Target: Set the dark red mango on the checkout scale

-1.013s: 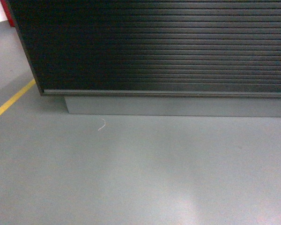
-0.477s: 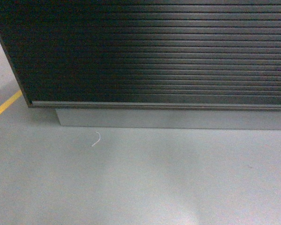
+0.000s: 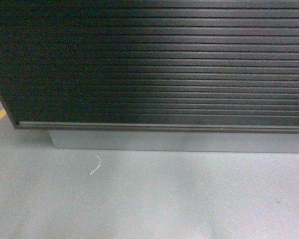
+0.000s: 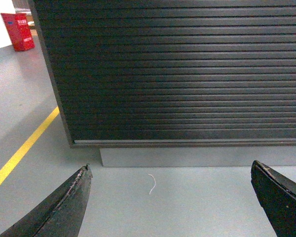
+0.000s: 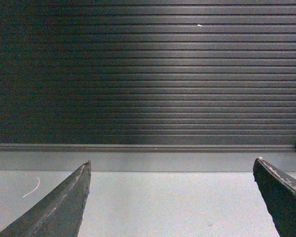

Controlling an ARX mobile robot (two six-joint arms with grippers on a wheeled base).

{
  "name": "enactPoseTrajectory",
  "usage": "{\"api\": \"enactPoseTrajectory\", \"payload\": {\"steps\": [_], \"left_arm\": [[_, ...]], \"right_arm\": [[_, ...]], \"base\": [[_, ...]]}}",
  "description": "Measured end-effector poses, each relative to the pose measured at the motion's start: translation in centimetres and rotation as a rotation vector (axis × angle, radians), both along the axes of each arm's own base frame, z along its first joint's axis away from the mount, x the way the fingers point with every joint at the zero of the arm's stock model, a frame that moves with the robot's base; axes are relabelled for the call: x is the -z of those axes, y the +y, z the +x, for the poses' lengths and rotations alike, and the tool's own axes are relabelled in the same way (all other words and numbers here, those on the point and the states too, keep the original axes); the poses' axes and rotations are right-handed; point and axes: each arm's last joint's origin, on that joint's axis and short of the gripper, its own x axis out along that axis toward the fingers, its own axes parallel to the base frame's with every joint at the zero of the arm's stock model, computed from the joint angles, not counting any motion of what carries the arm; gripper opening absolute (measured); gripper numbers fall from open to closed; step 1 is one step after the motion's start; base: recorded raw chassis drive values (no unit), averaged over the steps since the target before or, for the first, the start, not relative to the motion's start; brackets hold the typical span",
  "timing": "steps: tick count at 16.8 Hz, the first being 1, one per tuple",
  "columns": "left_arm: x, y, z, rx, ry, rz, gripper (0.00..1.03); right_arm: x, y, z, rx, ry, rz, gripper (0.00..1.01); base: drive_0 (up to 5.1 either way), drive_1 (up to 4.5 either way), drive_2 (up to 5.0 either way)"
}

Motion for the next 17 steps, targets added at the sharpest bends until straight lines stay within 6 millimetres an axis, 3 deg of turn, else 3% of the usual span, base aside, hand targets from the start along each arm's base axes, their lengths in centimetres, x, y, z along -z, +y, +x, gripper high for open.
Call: {"api": "enactPoseTrajectory", "payload": {"steps": [17], "left_arm": [[-0.01,-0.01,0.00,0.002,-0.001,0.000,0.98]], "right_arm": [[0.02,0.00,0.00,0.000,0.002,0.000,0.98]], "base": [[0.0,3.07,-3.1]]}}
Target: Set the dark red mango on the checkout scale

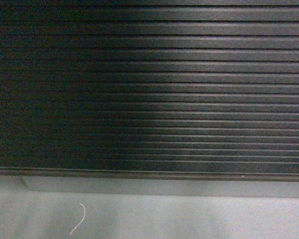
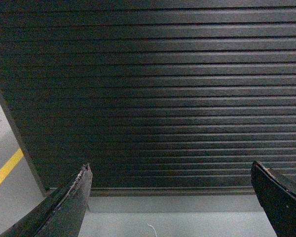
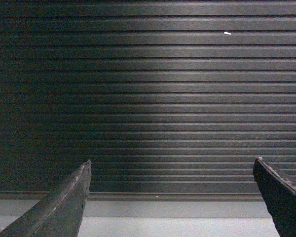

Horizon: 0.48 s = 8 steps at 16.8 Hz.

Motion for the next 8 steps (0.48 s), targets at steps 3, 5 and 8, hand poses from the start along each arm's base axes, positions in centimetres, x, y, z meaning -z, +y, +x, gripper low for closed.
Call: {"api": "enactPoseTrajectory", "payload": {"steps": [3,5,8], "left_arm": [[0.00,0.00,0.00,0.000,0.000,0.000,0.98],[0.00,0.00,0.00,0.000,0.000,0.000,0.98],[0.01,0.00,0.00,0.000,0.001,0.000,0.98]], "right_arm": [[0.01,0.00,0.00,0.000,0.002,0.000,0.98],[0.00,0.00,0.00,0.000,0.000,0.000,0.98],[0.02,0.00,0.00,0.000,0.002,0.000,0.98]], "base": [[0.0,3.08,-3.1],[-0.1,3.00,-3.1],[-0.1,1.98,-2.1]]}}
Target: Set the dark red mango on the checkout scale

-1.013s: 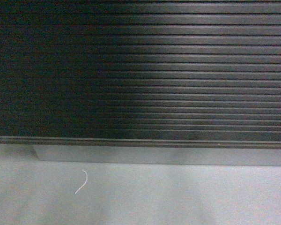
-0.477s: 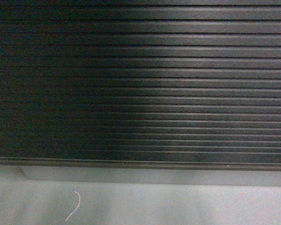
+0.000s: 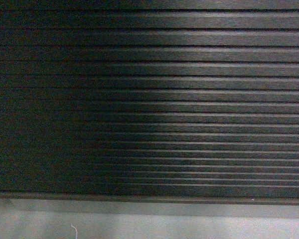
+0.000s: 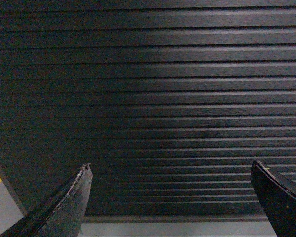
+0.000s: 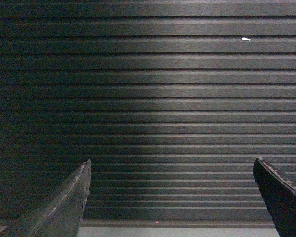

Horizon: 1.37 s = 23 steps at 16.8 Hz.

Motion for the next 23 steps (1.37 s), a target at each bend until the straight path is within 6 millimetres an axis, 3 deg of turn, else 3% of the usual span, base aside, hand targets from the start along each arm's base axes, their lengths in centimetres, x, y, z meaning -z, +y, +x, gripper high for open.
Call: {"api": "enactPoseTrajectory", "payload": {"steps": [23], "left_arm": [[0.03,0.00,0.00,0.000,0.003,0.000,0.98]], "right_arm": [[0.01,0.00,0.00,0.000,0.001,-0.001,0.98]], "base": [[0.0,0.00,0.0]]}}
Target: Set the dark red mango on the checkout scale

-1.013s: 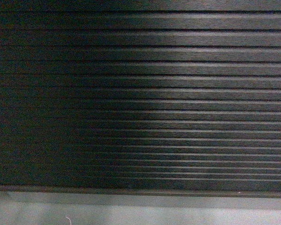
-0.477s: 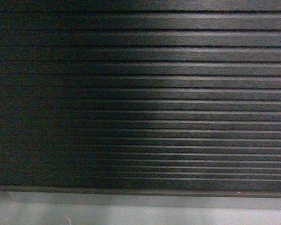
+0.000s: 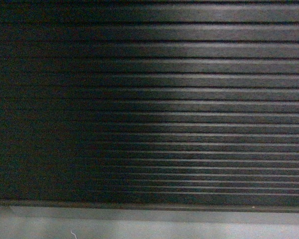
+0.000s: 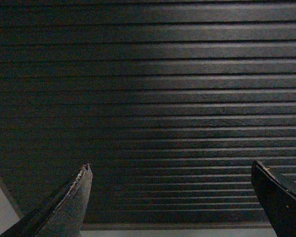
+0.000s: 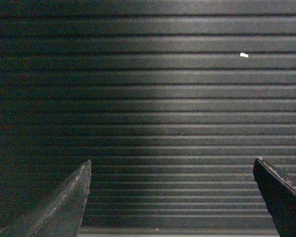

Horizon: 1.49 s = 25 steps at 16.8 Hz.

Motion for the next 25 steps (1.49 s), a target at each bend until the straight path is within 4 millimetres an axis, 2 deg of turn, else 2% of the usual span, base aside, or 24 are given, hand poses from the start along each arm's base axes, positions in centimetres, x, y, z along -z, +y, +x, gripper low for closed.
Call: {"api": "enactPoseTrajectory", "payload": {"steps": [25], "left_arm": [[-0.08,0.00,0.00,-0.001,-0.008,0.000,0.98]], "right_arm": [[-0.08,0.00,0.00,0.000,-0.008,0.001,0.98]], "base": [[0.0,0.00,0.0]]}}
